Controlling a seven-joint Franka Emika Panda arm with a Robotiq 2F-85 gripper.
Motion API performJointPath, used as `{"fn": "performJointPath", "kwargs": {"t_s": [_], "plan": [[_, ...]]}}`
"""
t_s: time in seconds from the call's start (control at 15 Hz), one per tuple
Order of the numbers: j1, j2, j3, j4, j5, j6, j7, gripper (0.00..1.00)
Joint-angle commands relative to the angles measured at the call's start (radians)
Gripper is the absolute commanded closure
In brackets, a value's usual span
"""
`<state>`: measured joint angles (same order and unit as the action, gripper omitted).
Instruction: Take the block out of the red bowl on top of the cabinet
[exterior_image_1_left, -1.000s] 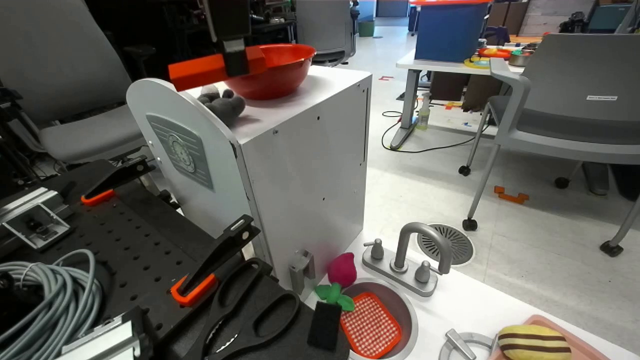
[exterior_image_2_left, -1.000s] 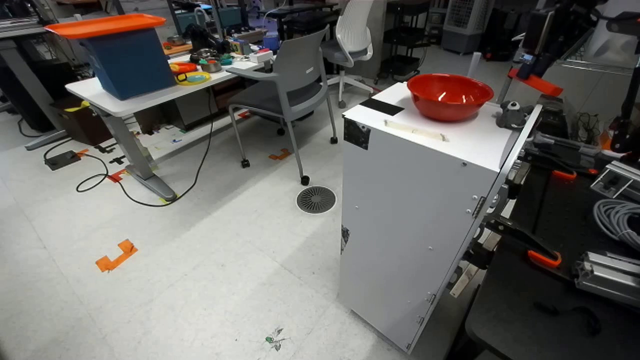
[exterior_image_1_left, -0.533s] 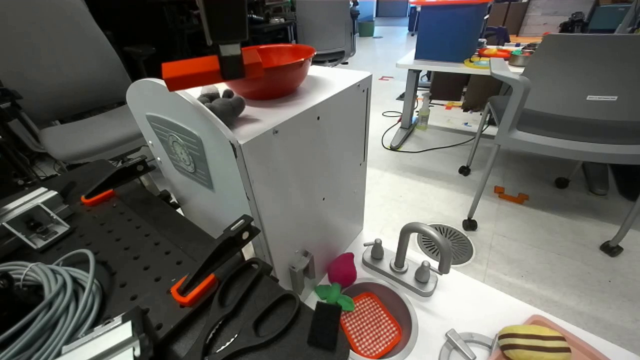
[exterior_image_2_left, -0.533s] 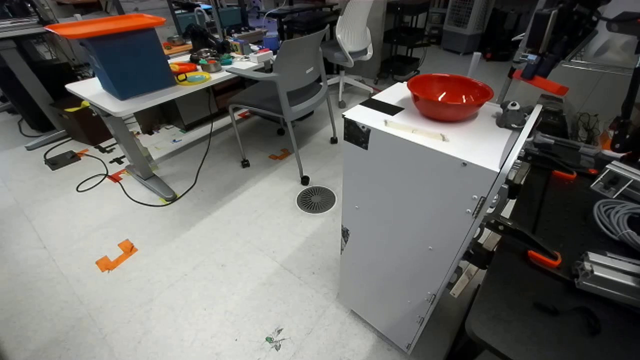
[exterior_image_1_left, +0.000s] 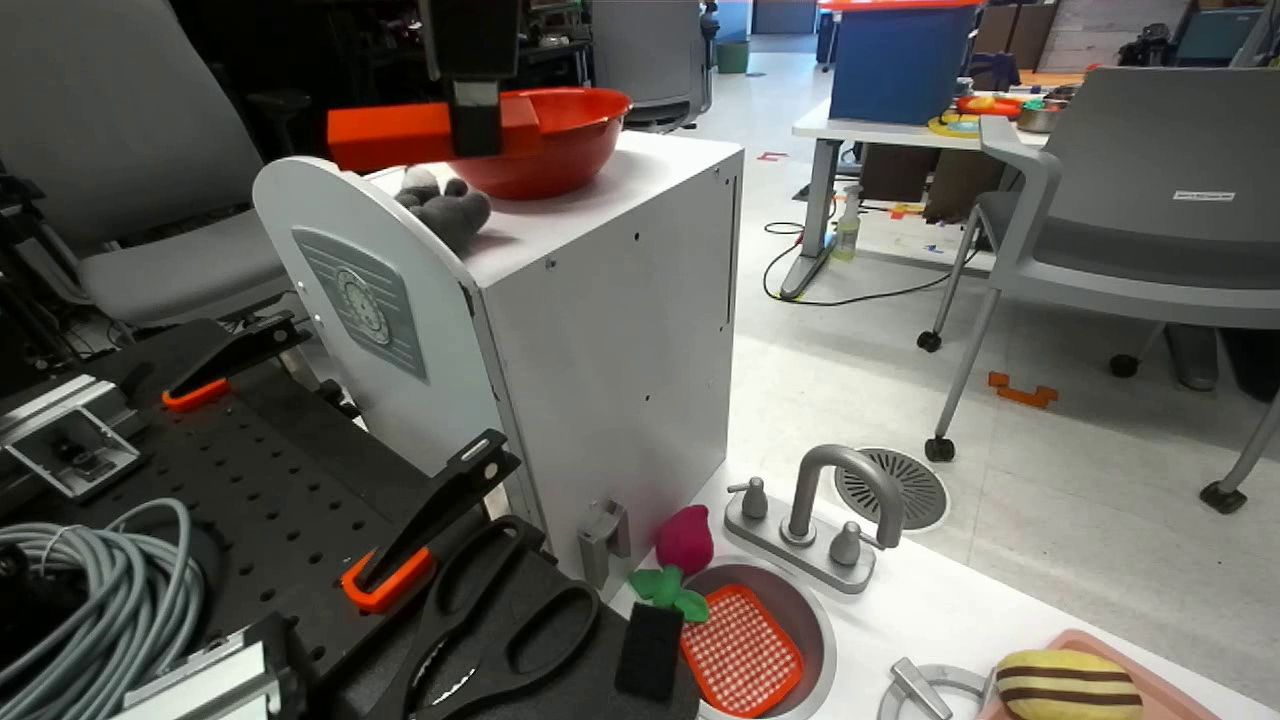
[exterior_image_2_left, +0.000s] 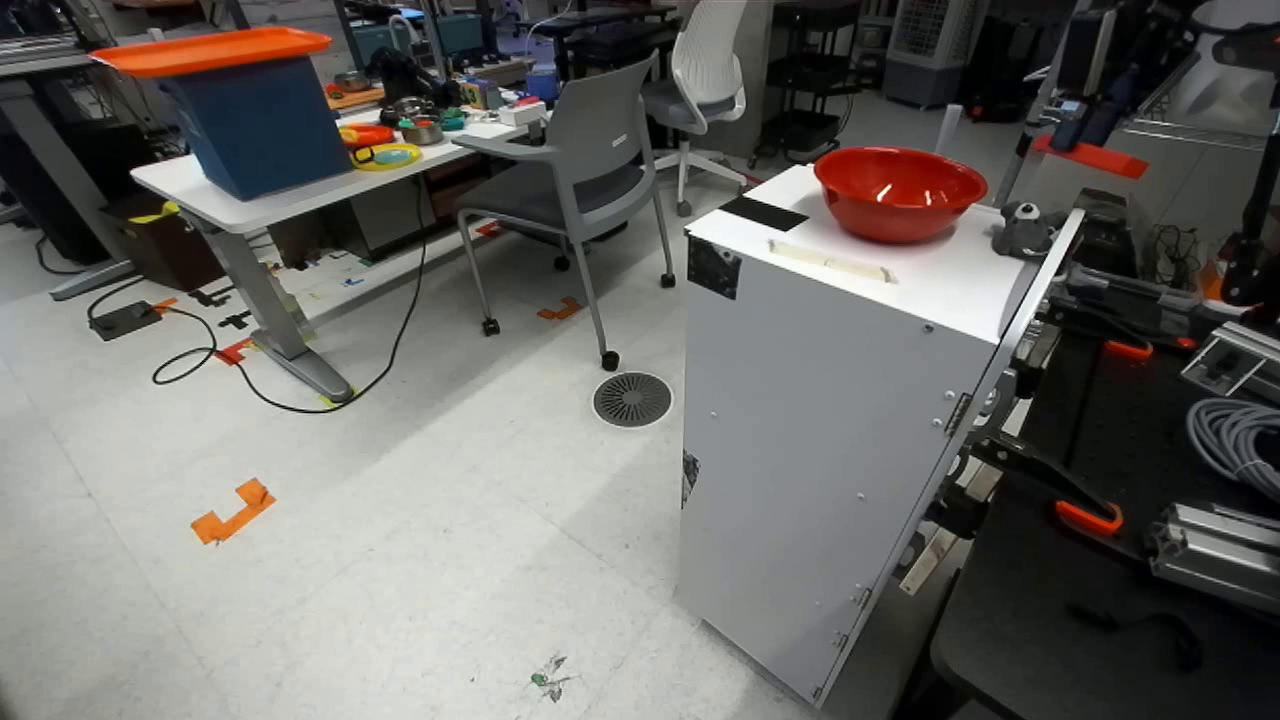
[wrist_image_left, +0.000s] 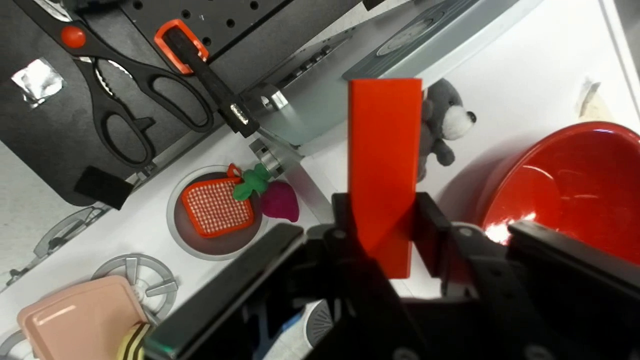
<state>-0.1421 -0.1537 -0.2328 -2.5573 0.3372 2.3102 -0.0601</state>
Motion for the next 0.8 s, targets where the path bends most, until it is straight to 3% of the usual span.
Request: {"fn": "performJointPath", "kwargs": {"t_s": [0.0, 0.73], "plan": [[-0.020, 0.059, -0.007, 0.069, 0.015, -0.080, -0.016, 0.92], [-0.043, 0.158, 0.009, 0.156, 0.004, -0.126, 0.019, 0.92]]}}
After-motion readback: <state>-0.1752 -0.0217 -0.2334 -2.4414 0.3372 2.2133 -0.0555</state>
